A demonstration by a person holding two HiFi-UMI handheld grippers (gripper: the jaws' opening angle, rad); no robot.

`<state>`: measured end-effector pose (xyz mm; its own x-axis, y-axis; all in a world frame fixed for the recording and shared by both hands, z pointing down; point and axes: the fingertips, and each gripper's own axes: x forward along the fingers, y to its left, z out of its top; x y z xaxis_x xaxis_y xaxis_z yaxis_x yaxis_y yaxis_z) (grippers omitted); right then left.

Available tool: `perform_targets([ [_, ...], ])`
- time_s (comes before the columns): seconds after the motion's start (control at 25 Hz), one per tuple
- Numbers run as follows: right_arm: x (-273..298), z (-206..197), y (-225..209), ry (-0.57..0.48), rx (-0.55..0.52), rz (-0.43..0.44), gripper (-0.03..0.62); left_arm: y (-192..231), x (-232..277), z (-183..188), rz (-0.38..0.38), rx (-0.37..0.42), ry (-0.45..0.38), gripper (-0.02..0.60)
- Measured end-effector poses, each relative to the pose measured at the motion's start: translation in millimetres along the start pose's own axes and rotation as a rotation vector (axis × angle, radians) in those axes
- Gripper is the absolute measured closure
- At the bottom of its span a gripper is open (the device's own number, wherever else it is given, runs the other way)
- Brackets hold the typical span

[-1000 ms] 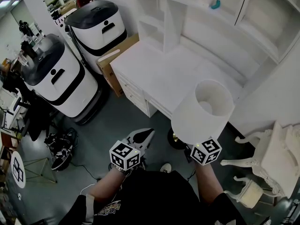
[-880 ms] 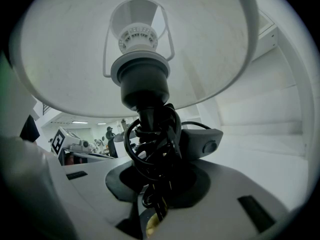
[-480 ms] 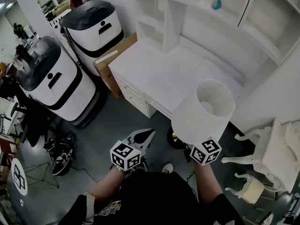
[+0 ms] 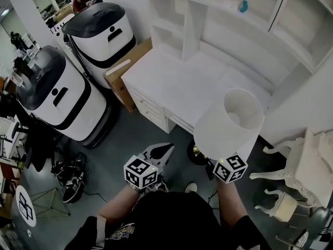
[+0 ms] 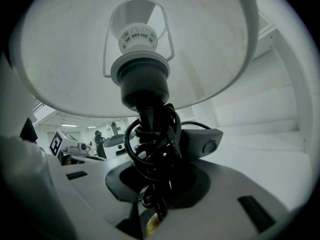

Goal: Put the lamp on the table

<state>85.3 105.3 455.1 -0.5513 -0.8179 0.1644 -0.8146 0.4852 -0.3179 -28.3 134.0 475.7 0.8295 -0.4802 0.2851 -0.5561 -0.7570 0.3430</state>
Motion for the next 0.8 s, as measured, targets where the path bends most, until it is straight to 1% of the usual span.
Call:
perform_targets([
  [0.28,26.3,-0.4,4.9,-0.007,-0.001,-0.019,0.49,25.3,-4.3,4.3,-0.029,0.01,0.014,0.575],
  [0.8,79.0,-0.9,14.4,-0.016,0.011,-0.051,0.49,77.0,-13.2,12.4,-0.07,0.007,0.027,0.575],
])
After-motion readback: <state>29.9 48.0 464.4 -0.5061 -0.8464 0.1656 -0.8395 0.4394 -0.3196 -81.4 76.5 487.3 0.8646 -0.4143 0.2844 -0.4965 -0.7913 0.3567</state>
